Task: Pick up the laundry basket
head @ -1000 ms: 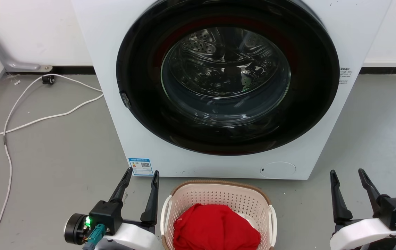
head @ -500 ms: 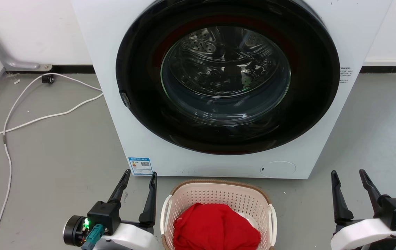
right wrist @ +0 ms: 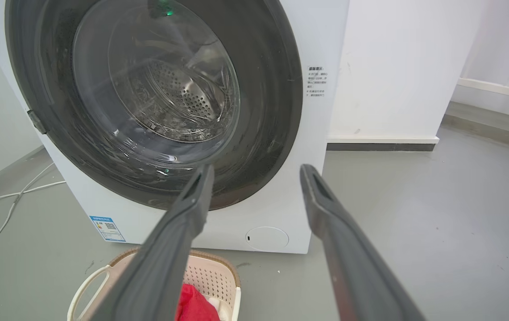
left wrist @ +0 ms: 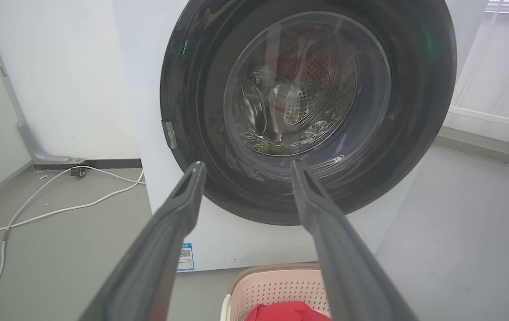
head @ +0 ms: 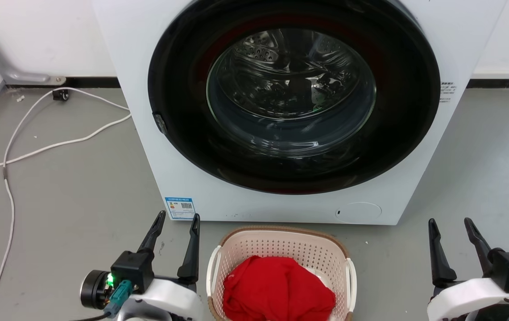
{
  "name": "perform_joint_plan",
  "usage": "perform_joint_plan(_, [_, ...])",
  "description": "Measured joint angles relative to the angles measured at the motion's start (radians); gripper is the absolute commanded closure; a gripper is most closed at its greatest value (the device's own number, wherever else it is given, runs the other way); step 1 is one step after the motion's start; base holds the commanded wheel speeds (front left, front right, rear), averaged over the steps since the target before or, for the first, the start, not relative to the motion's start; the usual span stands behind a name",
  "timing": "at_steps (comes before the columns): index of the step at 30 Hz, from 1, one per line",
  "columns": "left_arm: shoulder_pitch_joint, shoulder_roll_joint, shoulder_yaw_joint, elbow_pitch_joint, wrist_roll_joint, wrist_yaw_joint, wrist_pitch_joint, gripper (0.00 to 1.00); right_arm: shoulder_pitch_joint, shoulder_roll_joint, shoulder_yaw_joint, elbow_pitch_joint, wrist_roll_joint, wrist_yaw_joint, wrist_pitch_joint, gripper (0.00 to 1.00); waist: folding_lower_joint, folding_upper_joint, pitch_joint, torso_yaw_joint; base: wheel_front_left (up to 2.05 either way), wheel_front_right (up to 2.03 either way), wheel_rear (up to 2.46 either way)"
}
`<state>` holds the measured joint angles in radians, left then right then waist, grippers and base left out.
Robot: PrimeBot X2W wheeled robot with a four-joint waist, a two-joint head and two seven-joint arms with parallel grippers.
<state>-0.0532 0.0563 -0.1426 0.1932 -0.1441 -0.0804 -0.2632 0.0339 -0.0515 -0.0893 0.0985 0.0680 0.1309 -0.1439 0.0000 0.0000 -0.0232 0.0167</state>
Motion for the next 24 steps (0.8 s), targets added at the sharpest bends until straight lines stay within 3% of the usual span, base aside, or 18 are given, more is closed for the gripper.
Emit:
perform_joint_plan(10, [-0.163,0.02,0.001,0.119,0.0,-0.017,0.0,0.0,-0.108,0.0,-0.015,0.091,-0.007,0.0,0.04,0.0,0.0,0.0,0.116,-0.003,0.0,0.0,0.0])
perform_joint_plan(24, [-0.45,0.071,-0.006,0.454,-0.089,-0.044,0.008,0.0,-0.366,0.001,0.056,0.397,0.007,0.0,0.015,0.0,0.0002,0.0,0.386,-0.038,0.0,0.0,0.0])
